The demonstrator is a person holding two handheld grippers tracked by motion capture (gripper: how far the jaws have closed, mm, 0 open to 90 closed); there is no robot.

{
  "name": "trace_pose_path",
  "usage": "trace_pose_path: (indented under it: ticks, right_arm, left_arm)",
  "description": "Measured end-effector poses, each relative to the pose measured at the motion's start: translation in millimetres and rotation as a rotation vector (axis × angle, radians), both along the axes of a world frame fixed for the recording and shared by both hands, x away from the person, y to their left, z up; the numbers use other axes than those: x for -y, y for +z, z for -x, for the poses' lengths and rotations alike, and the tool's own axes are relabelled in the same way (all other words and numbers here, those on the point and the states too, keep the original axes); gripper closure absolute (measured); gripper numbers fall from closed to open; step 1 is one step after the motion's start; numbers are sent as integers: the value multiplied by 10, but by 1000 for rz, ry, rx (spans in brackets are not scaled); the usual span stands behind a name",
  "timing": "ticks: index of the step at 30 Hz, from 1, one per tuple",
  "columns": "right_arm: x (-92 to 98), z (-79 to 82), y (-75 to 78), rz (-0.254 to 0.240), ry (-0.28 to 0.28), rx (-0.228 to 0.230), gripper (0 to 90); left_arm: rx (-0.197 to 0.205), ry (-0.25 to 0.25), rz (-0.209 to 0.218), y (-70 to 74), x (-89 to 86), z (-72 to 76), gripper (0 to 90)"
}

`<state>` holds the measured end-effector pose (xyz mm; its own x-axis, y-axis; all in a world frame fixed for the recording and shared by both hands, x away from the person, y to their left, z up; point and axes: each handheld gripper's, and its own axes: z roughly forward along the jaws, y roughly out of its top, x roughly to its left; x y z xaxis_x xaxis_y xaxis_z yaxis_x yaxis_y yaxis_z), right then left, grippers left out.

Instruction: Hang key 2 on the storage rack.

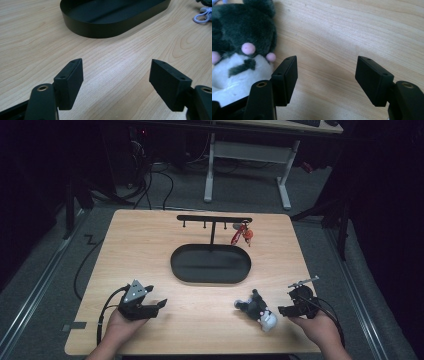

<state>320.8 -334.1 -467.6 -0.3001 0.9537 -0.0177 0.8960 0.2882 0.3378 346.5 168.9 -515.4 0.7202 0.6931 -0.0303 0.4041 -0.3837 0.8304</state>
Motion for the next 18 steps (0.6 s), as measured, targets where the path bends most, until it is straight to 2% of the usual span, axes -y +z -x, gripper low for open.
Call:
trace_pose_path:
  ticks: [4, 9, 13, 18]
  right_arm:
    - [-2, -27, 22, 9, 21, -43, 340]
    - [-16, -58, 90, 46, 54, -67, 334]
    - [-68, -50, 172, 40, 91, -97, 308]
    - [-168, 10, 295, 19, 113, -130, 212]
  left_arm:
    - [-9, -10, -13, -14, 31, 6, 278]
    - [-6, -21, -36, -16, 86, 33, 277]
    - [-8, -34, -56, -36, 150, 62, 277]
    - [-6, -46, -77, -46, 161, 90, 275]
